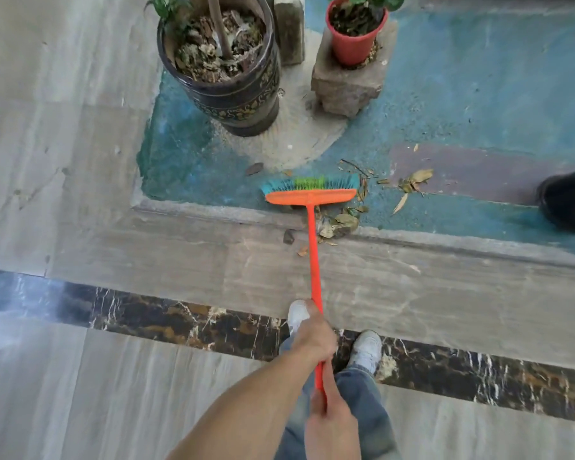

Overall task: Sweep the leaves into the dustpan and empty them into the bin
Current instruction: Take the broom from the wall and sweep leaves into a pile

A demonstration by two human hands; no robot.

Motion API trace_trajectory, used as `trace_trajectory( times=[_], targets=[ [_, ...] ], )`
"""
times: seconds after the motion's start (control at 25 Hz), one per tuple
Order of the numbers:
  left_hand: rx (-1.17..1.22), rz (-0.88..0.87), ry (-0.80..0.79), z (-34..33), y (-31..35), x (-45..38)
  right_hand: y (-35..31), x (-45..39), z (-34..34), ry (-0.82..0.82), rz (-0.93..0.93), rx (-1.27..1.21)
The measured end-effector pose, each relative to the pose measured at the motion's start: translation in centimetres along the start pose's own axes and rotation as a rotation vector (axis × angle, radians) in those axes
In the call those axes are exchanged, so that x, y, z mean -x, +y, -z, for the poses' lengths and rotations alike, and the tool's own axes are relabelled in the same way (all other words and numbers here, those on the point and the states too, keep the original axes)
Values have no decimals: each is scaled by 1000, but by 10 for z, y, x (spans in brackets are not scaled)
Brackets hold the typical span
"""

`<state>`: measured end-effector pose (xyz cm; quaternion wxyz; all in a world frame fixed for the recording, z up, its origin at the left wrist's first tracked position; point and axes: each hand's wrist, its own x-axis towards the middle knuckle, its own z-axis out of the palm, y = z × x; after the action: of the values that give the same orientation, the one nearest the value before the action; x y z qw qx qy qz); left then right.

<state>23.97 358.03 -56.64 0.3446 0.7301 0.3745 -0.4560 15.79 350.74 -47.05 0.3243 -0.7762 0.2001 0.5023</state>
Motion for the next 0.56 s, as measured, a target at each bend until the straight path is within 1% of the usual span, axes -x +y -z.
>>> trace_trajectory(
  times=[0.08,0.16,0.24,0.28,0.36,0.44,0.56],
  targets=[
    [-105,-56,86,17,13,-8,-31,-1,0,83,26,-104],
    [-104,-72,200,52,34,-33,-71,-26,-1,122,82,-171],
    [-121,-59,293,88,47,-62,-106,-50,-6,76,144,-189],
    [-104,-48,306,106,51,-75,-121,-60,-6,36,151,-218],
    [14,-23,289,133,46,-95,-141,-79,-10,-86,117,-382],
    [111,-12,243,138,34,-102,-140,-90,-7,-237,83,-441],
    [-26,-9,96,98,6,-79,-100,-63,1,-427,-21,-438]
  ],
)
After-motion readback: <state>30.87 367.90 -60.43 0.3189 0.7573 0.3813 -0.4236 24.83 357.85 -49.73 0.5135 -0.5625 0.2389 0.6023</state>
